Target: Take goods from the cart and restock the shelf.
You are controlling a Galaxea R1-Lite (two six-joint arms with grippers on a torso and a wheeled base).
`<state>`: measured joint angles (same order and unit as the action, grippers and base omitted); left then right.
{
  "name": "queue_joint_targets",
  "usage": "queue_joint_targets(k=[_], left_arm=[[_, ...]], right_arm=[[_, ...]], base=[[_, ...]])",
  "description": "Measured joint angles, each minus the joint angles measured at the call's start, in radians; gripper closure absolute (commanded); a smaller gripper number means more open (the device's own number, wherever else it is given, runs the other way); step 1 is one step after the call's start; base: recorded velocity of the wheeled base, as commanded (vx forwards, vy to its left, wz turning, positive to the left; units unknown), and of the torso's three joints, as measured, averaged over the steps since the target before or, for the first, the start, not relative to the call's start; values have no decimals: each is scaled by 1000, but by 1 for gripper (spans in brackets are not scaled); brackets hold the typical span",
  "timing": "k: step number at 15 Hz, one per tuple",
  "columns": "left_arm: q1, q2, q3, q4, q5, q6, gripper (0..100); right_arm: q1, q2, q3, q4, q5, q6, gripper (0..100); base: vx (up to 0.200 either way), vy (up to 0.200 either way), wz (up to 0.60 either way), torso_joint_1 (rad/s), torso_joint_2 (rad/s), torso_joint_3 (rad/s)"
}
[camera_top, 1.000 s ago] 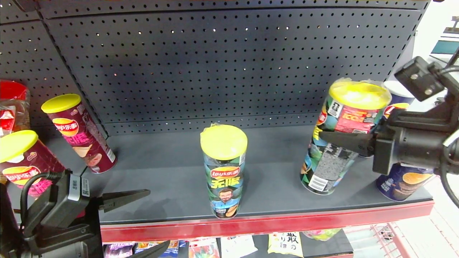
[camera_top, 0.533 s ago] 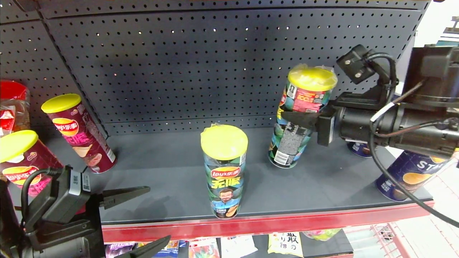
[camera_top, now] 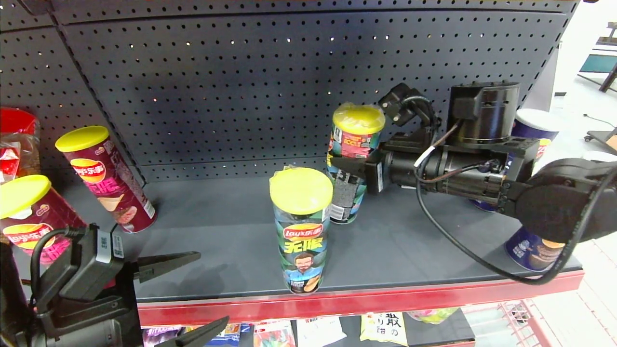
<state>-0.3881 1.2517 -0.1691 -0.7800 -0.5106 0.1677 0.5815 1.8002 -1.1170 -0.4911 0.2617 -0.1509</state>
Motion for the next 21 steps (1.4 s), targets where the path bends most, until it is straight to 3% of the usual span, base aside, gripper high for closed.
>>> queue_joint_targets(k=[7,19,20,21], left_arm=[[2,6,-9,9,0,-1,0],[1,8,-10,9,0,-1,0],[1,8,-10,9,0,-1,0],[1,8,-10,9,0,-1,0]], right_arm=[[5,97,-101,4,-3,-1,100],[56,143,-112,5,-3,0,100],[56,145,-111,5,-4,0,0],[56,147,-110,3,-4,0,0]], base=[[0,0,0,0,0,0],[0,0,0,0,0,0],[0,0,0,0,0,0],[0,0,0,0,0,0]])
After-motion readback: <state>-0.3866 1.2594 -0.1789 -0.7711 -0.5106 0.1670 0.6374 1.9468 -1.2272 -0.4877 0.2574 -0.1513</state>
